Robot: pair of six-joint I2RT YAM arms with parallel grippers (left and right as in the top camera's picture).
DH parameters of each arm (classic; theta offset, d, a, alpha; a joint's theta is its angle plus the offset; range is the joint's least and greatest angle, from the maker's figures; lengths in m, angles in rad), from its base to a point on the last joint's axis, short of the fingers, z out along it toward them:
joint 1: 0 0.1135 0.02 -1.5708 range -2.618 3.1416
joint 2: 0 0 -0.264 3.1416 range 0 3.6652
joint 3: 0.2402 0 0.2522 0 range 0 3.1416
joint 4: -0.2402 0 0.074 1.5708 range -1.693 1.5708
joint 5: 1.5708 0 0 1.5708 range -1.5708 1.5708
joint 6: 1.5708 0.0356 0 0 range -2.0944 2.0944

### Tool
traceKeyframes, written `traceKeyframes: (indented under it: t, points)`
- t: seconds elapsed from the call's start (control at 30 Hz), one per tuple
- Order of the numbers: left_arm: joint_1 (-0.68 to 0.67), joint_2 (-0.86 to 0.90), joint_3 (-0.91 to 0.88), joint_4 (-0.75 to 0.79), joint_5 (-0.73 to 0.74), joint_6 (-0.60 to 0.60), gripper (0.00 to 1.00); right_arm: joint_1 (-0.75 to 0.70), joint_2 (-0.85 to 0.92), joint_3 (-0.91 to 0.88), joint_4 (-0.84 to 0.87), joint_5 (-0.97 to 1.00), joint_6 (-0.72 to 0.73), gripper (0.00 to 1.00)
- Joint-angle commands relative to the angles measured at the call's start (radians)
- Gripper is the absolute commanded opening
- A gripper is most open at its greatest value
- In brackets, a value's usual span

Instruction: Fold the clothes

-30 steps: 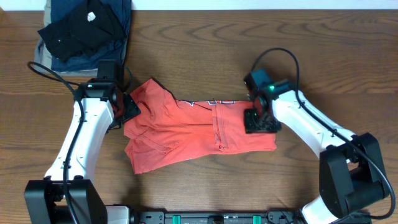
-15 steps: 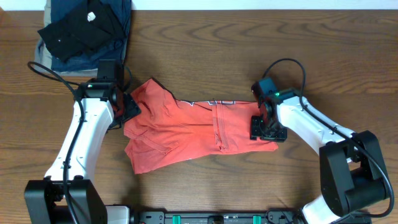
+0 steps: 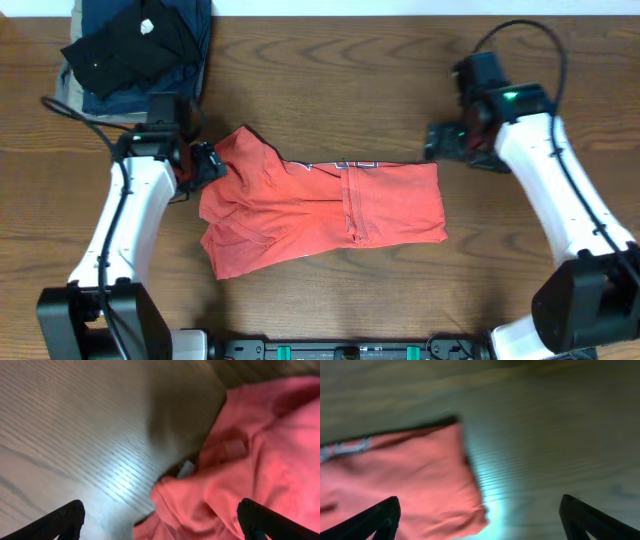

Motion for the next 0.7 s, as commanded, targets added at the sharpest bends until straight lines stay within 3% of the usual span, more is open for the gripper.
traceKeyframes:
  t: [0.0,0.2,0.43,0.67]
  points:
    - [0.094,0.045,-0.007,0.018,0.144,0.092,0.98,-0.108,-0.008,0.01,-0.021,0.046,-0.02,0.99]
    - [0.243,0.153,-0.007,0.052,0.499,0.291,0.98,-0.242,-0.008,0.009,-0.047,0.042,-0.02,0.99]
    - [0.281,0.323,-0.007,0.077,0.535,0.329,0.98,-0.277,-0.008,0.009,-0.04,0.015,-0.02,0.99]
    - [0.277,0.425,-0.007,0.079,0.667,0.413,0.98,-0.276,-0.008,0.009,-0.002,0.015,-0.02,0.99]
